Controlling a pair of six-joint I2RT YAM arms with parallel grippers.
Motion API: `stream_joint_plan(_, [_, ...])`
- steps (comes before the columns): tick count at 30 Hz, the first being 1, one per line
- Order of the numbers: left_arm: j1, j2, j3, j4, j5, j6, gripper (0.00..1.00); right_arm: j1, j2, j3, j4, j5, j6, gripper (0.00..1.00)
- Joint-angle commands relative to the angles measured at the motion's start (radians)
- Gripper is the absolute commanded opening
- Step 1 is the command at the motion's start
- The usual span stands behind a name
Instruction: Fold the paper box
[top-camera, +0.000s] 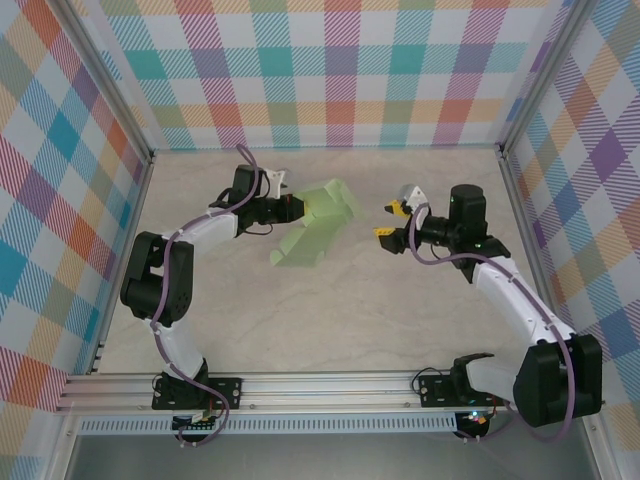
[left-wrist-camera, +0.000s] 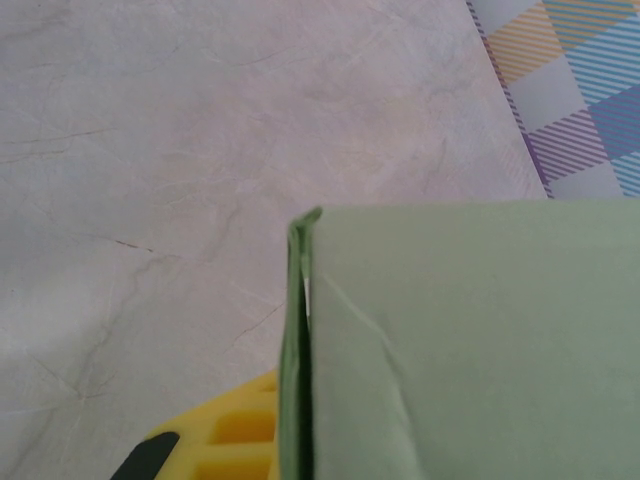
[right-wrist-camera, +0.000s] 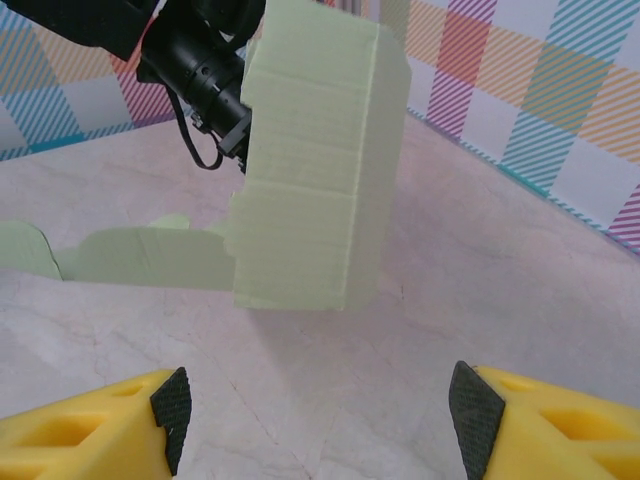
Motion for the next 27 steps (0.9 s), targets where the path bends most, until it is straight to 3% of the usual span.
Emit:
stream_joint_plan(1, [0.006,-0.014,0.033,-0.022,0.022,0.037,0.00,-0.017,0.023,0.064,-0.034,-0.030,0.004,0.71])
stream_joint_plan(8, [0.006,-0.024,0.034,-0.049,0.028,0.056,0.00,-0.028,0.196,0.235,-0.042,-0.167,0.126,0.69])
stream_joint_plan(12, [0.005,-0.027,0.032,-0.051,0.026,0.062,0.00,0.016,0.312,0.352,-0.191,-0.247,0.066,0.67])
stream_joint_plan(16, [0.003,-0.034,0.031,-0.050,0.027,0.054,0.00,0.084,0.402,0.427,-0.299,-0.194,0.039,0.61])
stream_joint_plan(22, [0.001,-0.042,0.026,-0.061,0.017,0.053,0.00,0.123,0.432,0.394,-0.124,-0.088,0.170,0.50])
stream_joint_plan(27, [-0.006,-0.045,0.019,-0.061,-0.001,0.045,0.00,0.181,0.454,0.410,-0.136,0.074,0.154,0.47])
